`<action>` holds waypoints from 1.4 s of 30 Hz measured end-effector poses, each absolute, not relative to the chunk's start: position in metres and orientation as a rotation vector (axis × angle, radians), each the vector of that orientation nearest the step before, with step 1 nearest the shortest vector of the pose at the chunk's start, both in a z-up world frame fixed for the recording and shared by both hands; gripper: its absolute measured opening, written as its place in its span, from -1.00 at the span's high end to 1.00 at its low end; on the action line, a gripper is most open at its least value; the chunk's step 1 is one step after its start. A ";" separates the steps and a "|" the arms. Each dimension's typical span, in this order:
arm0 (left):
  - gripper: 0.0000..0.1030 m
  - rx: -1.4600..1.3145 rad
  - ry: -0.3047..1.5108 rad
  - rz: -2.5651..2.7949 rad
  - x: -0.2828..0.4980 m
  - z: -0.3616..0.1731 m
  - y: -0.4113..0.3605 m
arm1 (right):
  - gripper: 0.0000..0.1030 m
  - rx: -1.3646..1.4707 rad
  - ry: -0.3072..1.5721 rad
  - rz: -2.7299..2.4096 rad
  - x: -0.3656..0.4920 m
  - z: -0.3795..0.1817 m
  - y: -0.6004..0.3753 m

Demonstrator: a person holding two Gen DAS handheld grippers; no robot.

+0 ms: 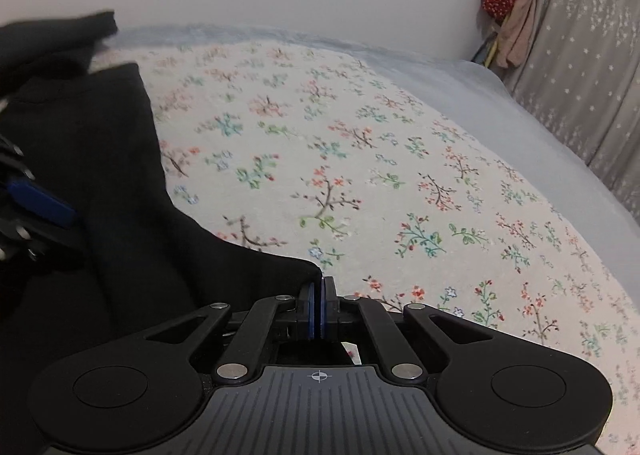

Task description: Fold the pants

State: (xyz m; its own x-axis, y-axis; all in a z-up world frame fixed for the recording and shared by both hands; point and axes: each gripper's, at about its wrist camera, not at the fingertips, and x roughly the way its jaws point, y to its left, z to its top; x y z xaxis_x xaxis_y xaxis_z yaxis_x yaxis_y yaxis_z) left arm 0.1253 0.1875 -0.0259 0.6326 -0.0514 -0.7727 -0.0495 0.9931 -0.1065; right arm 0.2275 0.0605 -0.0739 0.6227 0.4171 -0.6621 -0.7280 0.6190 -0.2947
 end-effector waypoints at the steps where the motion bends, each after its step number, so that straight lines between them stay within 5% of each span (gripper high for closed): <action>1: -0.03 -0.138 0.888 -0.002 0.126 -0.025 0.190 | 0.99 -0.619 0.580 0.698 0.225 -0.078 0.063; 6: -0.02 -0.180 0.889 0.004 0.123 -0.024 0.197 | 0.96 -0.754 0.552 0.674 0.215 -0.087 0.076; 11: -0.02 -0.207 0.874 0.006 0.119 -0.022 0.206 | 1.00 -0.388 0.521 0.612 0.229 -0.038 0.029; 15: -0.02 -0.213 0.874 0.000 0.120 -0.020 0.205 | 0.70 -0.401 0.616 0.603 0.238 -0.037 0.010; 21: -0.02 -0.200 0.881 0.017 0.123 -0.022 0.207 | 0.65 -0.217 0.625 0.664 0.239 -0.028 -0.005; 26: -0.02 -0.221 0.890 0.036 0.124 -0.020 0.217 | 0.72 -0.392 0.726 0.682 0.224 -0.065 0.039; 29: -0.02 -0.297 0.864 0.093 0.125 -0.013 0.246 | 0.81 -0.463 0.629 0.545 0.220 -0.076 0.046; 36: -0.02 -0.386 0.836 0.316 0.115 -0.006 0.309 | 0.59 -0.378 0.549 0.538 0.184 -0.047 0.048; 42: 0.31 -0.382 0.872 0.385 0.102 -0.017 0.319 | 0.55 -0.389 0.663 0.694 0.151 -0.064 0.106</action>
State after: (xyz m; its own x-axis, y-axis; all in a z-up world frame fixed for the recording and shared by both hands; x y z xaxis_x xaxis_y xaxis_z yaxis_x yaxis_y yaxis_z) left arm 0.1023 0.3194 -0.0169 0.5840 0.1686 -0.7940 -0.4737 0.8651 -0.1647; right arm 0.1514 0.1063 -0.0643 0.5793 0.4586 -0.6739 -0.6940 0.7111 -0.1126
